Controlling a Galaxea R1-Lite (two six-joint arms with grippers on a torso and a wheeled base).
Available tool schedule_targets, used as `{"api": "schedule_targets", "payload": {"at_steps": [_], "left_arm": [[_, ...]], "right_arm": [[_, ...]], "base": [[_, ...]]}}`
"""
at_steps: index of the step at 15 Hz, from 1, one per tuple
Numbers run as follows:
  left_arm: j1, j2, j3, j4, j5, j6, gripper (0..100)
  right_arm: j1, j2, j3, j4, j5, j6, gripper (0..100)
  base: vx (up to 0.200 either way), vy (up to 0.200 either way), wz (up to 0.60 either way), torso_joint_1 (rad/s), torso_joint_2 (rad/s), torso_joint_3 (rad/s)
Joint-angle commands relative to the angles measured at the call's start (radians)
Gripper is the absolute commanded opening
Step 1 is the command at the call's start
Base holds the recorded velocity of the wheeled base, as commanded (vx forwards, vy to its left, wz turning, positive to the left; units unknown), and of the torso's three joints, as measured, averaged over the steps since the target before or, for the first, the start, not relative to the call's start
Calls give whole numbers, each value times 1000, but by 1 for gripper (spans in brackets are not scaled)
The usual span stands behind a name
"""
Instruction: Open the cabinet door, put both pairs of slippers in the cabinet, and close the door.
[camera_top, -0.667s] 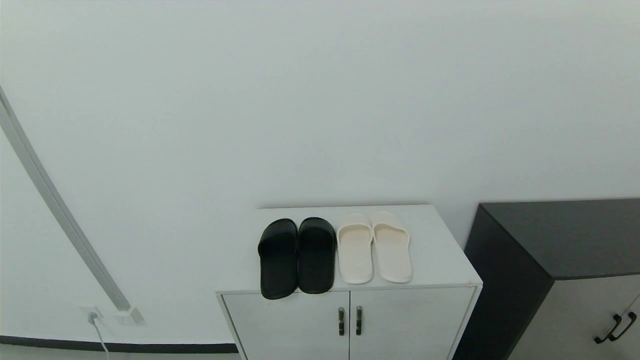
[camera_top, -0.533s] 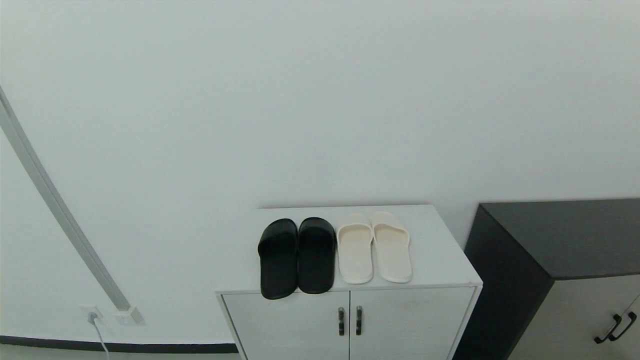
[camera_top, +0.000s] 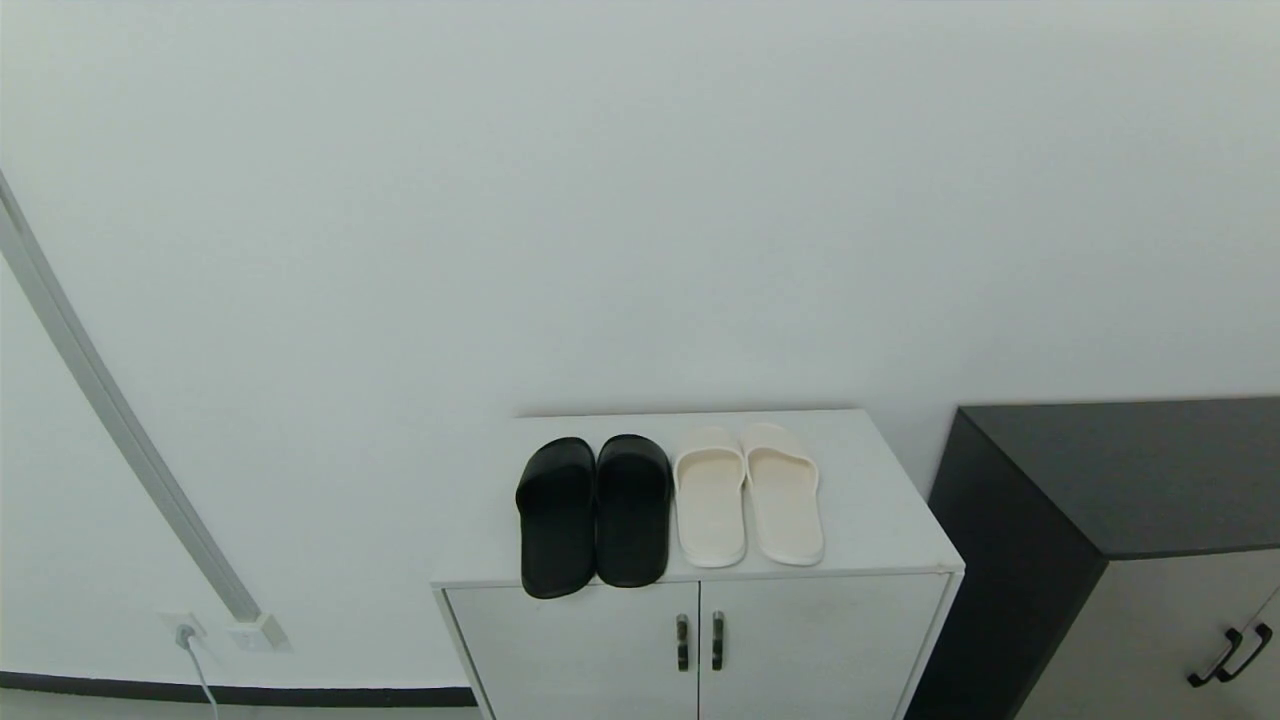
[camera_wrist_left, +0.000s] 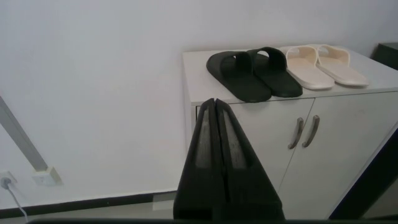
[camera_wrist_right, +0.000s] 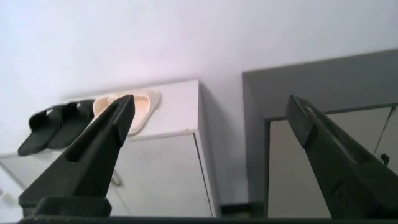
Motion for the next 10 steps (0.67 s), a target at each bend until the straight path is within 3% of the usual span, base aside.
{"api": "schedule_targets", "payload": {"at_steps": [1, 4, 6, 8, 10], "left_arm": [[1, 1, 0, 0, -1, 0, 0], [0, 1, 0, 0, -1, 0, 0], [1, 1, 0, 0, -1, 2, 0], [1, 1, 0, 0, -1, 2, 0], [1, 1, 0, 0, -1, 2, 0]], "right_arm": [[25, 248, -45, 23, 50, -52, 100], [60, 511, -46, -110, 125, -52, 100], [149, 711, -65, -256, 114, -49, 100], [287, 875, -109, -362, 22, -15, 100], [487, 998, -175, -428, -128, 76, 100]], "base": [[0, 0, 0, 0, 0, 0], [0, 0, 0, 0, 0, 0], [0, 0, 0, 0, 0, 0], [0, 0, 0, 0, 0, 0], [0, 0, 0, 0, 0, 0]]}}
